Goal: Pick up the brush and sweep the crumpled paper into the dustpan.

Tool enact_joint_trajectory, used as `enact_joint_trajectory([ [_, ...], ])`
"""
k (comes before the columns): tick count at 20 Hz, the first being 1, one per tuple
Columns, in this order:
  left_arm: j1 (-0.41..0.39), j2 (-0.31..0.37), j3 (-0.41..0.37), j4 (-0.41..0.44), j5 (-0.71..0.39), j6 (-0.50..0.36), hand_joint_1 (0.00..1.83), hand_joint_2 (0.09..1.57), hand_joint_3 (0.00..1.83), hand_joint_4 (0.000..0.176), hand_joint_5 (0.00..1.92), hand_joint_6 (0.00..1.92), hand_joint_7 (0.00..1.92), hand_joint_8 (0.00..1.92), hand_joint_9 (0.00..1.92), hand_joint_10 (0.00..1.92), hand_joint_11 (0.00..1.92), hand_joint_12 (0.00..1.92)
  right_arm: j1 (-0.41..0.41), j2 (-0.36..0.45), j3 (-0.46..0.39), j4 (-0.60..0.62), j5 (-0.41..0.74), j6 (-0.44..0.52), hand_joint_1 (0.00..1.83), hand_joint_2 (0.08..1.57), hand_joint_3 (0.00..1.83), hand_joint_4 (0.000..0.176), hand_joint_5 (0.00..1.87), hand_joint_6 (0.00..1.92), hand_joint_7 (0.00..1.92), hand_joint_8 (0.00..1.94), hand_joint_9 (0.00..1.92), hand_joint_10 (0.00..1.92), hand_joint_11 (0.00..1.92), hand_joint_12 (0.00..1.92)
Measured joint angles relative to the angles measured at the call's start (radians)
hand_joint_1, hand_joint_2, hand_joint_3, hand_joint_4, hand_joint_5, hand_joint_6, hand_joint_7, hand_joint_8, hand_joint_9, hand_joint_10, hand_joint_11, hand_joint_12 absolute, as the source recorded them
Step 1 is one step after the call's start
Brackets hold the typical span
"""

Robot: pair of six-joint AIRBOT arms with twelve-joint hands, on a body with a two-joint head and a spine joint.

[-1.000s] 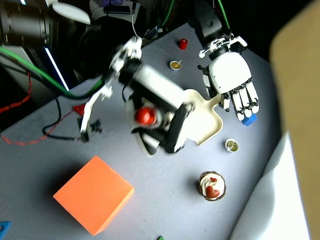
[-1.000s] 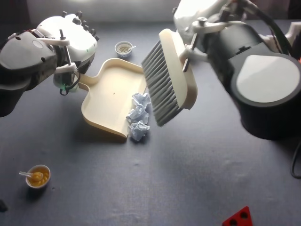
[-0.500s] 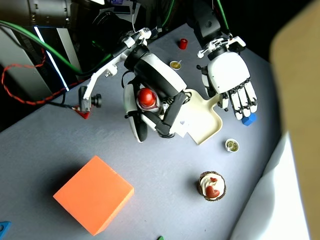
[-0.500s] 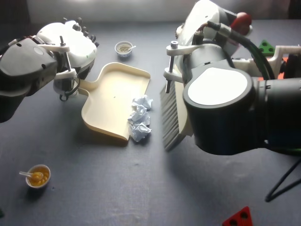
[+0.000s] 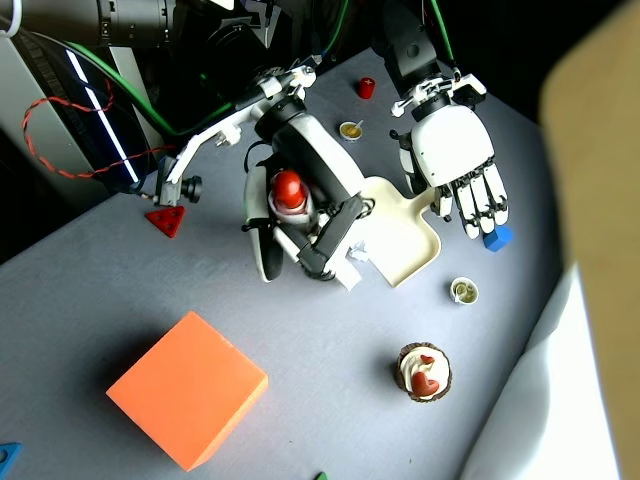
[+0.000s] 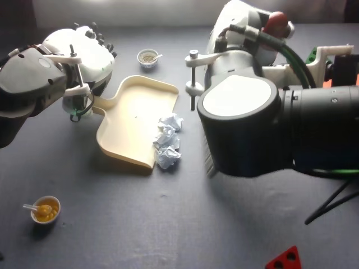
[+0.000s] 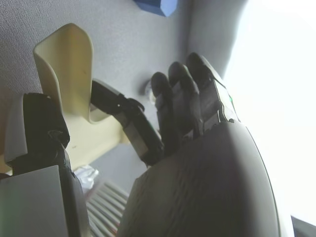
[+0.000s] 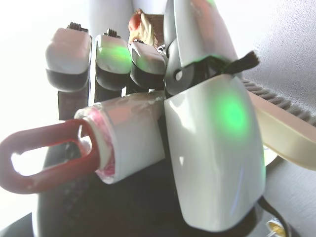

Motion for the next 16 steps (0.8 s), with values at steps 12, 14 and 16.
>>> enact_joint_trajectory([
  [12, 0.005, 0.002, 0.0, -0.001, -0.003, 0.0, 1.12, 1.08, 0.0, 0.0, 1.06, 0.85, 0.37, 0.0, 0.27, 0.0, 0.0, 0.55, -0.01, -0.201, 0.186, 0.0, -0.04, -0.06, 1.33, 1.15, 0.0, 0.0, 1.11, 1.92, 1.18, 1.94, 1.26, 1.92, 1.32, 1.92],
  [14, 0.005, 0.002, 0.0, 0.0, -0.003, 0.0, 1.12, 1.08, 0.0, 0.0, 1.05, 0.86, 0.36, 0.01, 0.25, 0.01, 0.0, 0.49, -0.014, -0.214, 0.202, -0.014, -0.042, -0.063, 1.32, 1.14, 0.0, 0.0, 1.11, 1.92, 1.19, 1.94, 1.29, 1.92, 1.35, 1.92],
  [16, 0.005, 0.002, 0.0, 0.0, -0.002, 0.0, 1.12, 1.09, 0.0, 0.0, 1.05, 0.86, 0.36, 0.01, 0.25, 0.01, 0.0, 0.49, -0.014, -0.224, 0.208, -0.021, -0.043, -0.062, 1.32, 1.14, 0.0, 0.0, 1.12, 1.92, 1.19, 1.94, 1.3, 1.92, 1.35, 1.92],
])
